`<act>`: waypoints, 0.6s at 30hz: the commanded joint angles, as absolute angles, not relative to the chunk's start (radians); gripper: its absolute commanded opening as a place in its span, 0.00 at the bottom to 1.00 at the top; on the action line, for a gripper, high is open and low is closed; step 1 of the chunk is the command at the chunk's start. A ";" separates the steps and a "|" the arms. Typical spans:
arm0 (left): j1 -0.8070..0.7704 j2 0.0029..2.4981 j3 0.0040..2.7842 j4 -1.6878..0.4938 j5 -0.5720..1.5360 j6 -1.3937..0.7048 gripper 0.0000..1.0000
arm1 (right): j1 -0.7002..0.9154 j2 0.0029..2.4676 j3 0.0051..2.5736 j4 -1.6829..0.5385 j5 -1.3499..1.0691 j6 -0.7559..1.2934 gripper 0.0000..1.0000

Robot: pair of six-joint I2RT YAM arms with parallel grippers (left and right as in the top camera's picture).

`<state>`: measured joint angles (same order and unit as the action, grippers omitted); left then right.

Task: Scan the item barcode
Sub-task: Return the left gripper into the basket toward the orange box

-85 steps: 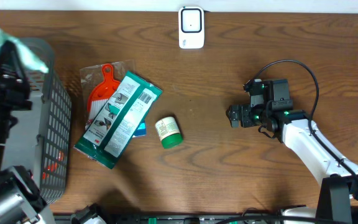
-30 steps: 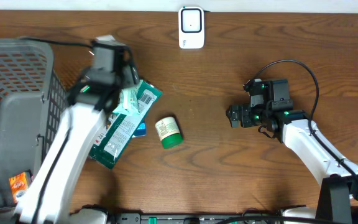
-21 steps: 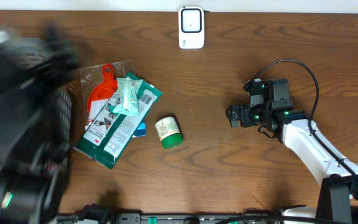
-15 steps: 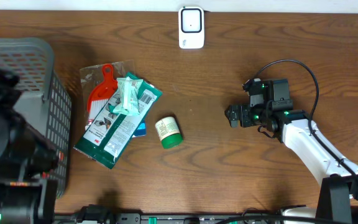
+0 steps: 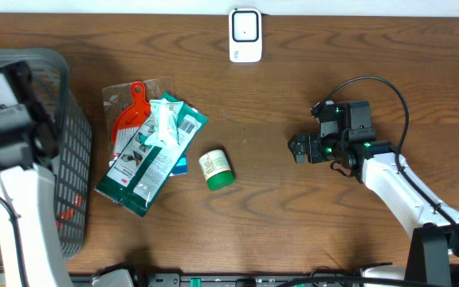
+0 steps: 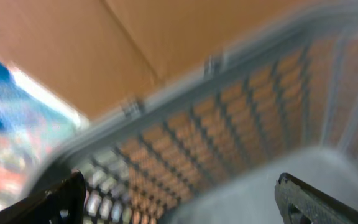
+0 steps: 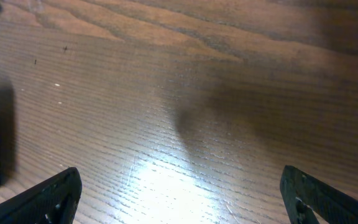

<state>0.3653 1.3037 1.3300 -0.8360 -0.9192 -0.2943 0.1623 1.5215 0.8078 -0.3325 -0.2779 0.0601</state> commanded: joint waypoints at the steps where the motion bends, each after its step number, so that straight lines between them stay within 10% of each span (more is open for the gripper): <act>1: 0.488 1.336 1.329 -0.891 -0.637 -0.440 0.96 | 0.172 1.525 0.802 -0.333 -0.289 0.065 0.99; 18: 0.645 1.535 1.328 -1.209 -0.302 -0.398 0.96 | 0.172 1.525 0.802 -0.331 -0.289 0.058 0.99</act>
<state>0.6407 1.4845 1.3300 -1.1858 -0.3351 -0.4187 0.1623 1.5211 0.8078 -0.3317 -0.2810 0.0597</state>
